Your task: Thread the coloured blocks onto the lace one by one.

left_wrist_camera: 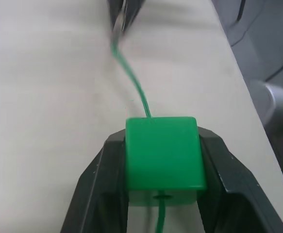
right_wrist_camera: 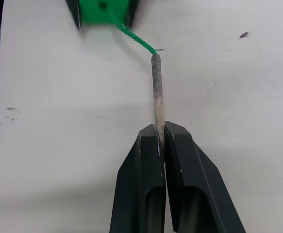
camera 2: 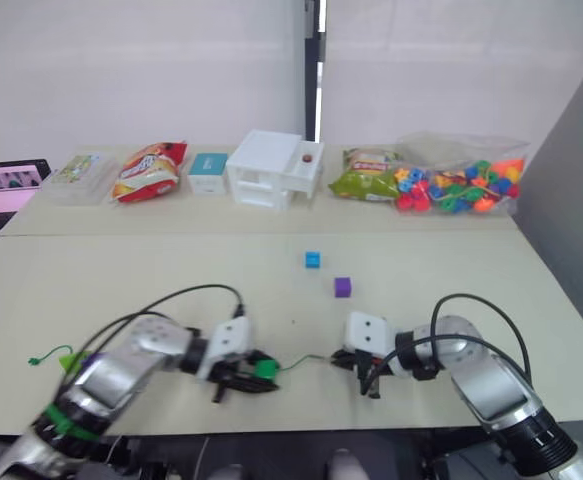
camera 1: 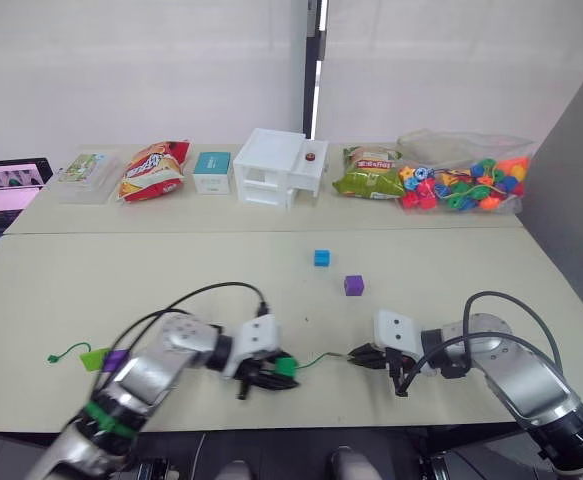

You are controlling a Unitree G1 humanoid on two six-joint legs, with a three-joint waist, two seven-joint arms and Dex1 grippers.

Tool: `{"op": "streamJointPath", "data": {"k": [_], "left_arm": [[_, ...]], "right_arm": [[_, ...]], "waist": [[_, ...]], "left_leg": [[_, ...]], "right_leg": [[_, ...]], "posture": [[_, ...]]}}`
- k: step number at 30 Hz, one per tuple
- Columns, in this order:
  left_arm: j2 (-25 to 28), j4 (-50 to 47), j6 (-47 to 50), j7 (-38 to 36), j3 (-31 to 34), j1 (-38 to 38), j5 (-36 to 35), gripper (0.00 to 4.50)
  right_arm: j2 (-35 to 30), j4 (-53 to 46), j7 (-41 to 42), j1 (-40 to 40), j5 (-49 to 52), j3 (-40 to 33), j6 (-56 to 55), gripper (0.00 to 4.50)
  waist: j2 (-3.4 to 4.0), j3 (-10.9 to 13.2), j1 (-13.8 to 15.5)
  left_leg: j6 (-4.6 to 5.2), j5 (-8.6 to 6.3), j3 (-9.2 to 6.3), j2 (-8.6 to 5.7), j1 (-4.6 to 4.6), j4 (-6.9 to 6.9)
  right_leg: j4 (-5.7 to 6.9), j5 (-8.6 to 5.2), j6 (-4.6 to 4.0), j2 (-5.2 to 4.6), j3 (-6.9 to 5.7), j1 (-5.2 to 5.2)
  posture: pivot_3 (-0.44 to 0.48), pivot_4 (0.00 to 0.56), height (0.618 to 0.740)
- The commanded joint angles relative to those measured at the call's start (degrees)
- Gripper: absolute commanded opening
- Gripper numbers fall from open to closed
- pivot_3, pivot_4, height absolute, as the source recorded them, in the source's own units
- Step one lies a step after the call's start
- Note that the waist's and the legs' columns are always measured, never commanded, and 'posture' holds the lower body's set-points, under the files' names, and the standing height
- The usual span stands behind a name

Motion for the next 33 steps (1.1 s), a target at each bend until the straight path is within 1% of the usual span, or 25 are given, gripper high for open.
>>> {"op": "streamJointPath", "data": {"k": [1,2,4,8,11,16,18,19,21,24,25,28,29,31,32,33], "left_arm": [[10.56,1.75,-4.08,-5.38,7.78,4.81,-0.62,1.21],[13.12,2.99,-5.47,-6.46,9.14,6.09,-0.45,1.21],[18.27,9.76,-11.61,-8.27,11.59,8.50,1.55,1.21],[22.50,19.32,-19.69,-9.82,13.49,10.21,3.65,1.21],[23.24,23.66,-23.78,-10.26,14.25,10.08,4.15,1.21],[20.95,25.57,-24.04,-11.03,15.64,7.57,1.12,1.21],[20.30,24.95,-22.59,-11.69,16.50,6.57,-0.56,2.25],[20.24,24.17,-21.13,-12.32,16.98,6.20,-1.70,2.62],[20.39,21.62,-18.37,-12.96,18.08,5.37,-3.65,3.20],[20.79,15.35,-7.90,-13.86,19.67,1.38,-10.04,4.25],[21.03,13.12,-4.41,-14.46,19.90,0.54,-12.31,4.49],[20.79,3.84,2.48,-14.58,19.70,-0.15,-17.22,4.49],[19.59,0.13,4.60,-13.15,19.11,-0.03,-18.81,4.49],[15.72,-6.19,8.68,-8.86,16.83,-0.31,-21.04,4.49],[13.40,-8.07,9.28,-6.55,15.39,-0.17,-20.56,4.49],[10.92,-9.09,8.11,-4.74,13.16,0.26,-18.39,4.49]], "right_arm": [[0.07,-3.38,0.95,-2.16,0.85,-0.20,1.00,0.00],[0.16,-3.62,1.06,-2.58,0.89,-0.05,1.17,0.00],[0.68,-3.71,1.20,-3.77,0.73,0.57,1.33,0.00],[1.16,-3.30,1.45,-4.66,0.75,1.02,1.40,0.00],[1.30,-2.58,1.81,-5.06,0.56,1.15,1.05,0.00],[1.94,-1.26,2.11,-5.94,0.11,1.63,0.55,0.00],[2.23,-1.25,2.12,-6.07,0.05,1.88,0.59,0.00],[2.32,-1.28,2.14,-6.08,0.02,1.96,0.60,0.00],[2.43,-1.49,2.26,-6.02,0.21,2.02,0.92,0.00],[2.42,-2.08,2.22,-6.01,0.32,2.24,1.66,0.00],[2.50,-2.22,2.16,-6.10,0.35,2.35,1.93,0.00],[3.23,-2.55,1.67,-6.68,0.27,2.89,2.74,0.00],[3.61,-2.62,1.39,-6.95,0.13,3.19,3.11,0.00],[4.20,-2.68,0.95,-7.27,-0.27,3.75,3.59,0.00],[4.45,-2.67,0.74,-7.42,-0.46,4.02,3.81,0.00],[4.65,-2.57,0.52,-7.65,-0.79,4.33,3.99,0.00]], "waist": [[0.01,0.01,-0.26],[0.02,0.01,-0.30],[0.04,0.03,-0.28],[0.10,0.05,-0.13],[0.13,0.05,-0.12],[0.19,0.08,-0.23],[0.19,0.08,-0.18],[0.19,0.08,-0.09],[0.16,0.09,0.01],[0.03,0.17,0.29],[-0.01,0.18,0.29],[-0.01,0.19,-0.09],[0.00,0.19,-0.32],[0.01,0.19,-0.43],[0.01,0.19,-0.39],[0.01,0.19,-0.30]], "left_leg": [[0.00,0.00,0.00,0.01,0.00,0.00],[0.00,0.00,0.02,0.02,0.00,-0.02],[0.00,0.00,0.02,0.03,0.03,-0.05],[0.00,0.00,0.07,0.03,0.03,-0.06],[0.00,0.00,0.08,0.03,0.03,-0.07],[0.01,0.00,0.11,0.04,0.04,-0.06],[0.01,0.00,0.10,0.04,0.03,-0.06],[0.00,0.00,0.10,0.03,0.01,-0.04],[0.01,0.00,0.09,0.02,-0.03,-0.02],[0.00,0.00,0.05,0.01,-0.10,0.01],[0.00,0.00,0.02,0.01,-0.13,0.02],[0.01,-0.01,0.03,0.01,-0.13,0.02],[0.03,-0.02,0.04,0.01,-0.09,0.01],[0.11,-0.06,0.04,0.02,-0.05,-0.02],[0.12,-0.07,0.03,0.02,-0.05,-0.02],[0.13,-0.08,0.02,0.02,-0.05,-0.02]], "right_leg": [[0.00,0.00,0.00,0.00,0.00,-0.01],[-0.01,0.00,0.00,0.00,0.00,-0.02],[-0.03,-0.01,-0.01,0.01,-0.01,-0.01],[-0.06,-0.01,-0.01,0.00,-0.02,-0.01],[-0.05,-0.01,-0.01,-0.01,-0.02,-0.01],[0.00,-0.01,-0.01,0.01,-0.02,-0.03],[0.01,-0.01,-0.01,0.01,-0.02,-0.03],[0.01,-0.01,-0.01,0.01,-0.02,-0.04],[0.01,-0.01,-0.01,-0.01,-0.02,-0.03],[0.02,-0.01,-0.01,-0.01,-0.03,-0.05],[0.02,-0.01,-0.01,-0.01,-0.05,-0.06],[0.01,-0.01,0.00,-0.03,-0.07,-0.05],[0.03,-0.01,-0.01,-0.03,-0.06,-0.05],[0.06,-0.01,-0.01,-0.02,-0.06,-0.07],[0.10,-0.01,-0.01,-0.02,-0.06,-0.07],[0.08,-0.01,-0.01,-0.01,-0.06,-0.07]], "posture": [[0.000,0.150,0.740],[0.000,0.150,0.740],[0.000,0.150,0.740],[0.000,0.150,0.740],[0.000,0.150,0.740],[0.000,0.150,0.740],[0.000,0.150,0.740],[0.000,0.150,0.740],[0.000,0.150,0.740],[0.000,0.150,0.740],[0.000,0.150,0.740],[0.000,0.150,0.740],[0.000,0.150,0.740],[0.000,0.150,0.740],[0.000,0.150,0.740],[0.000,0.150,0.740]]}}
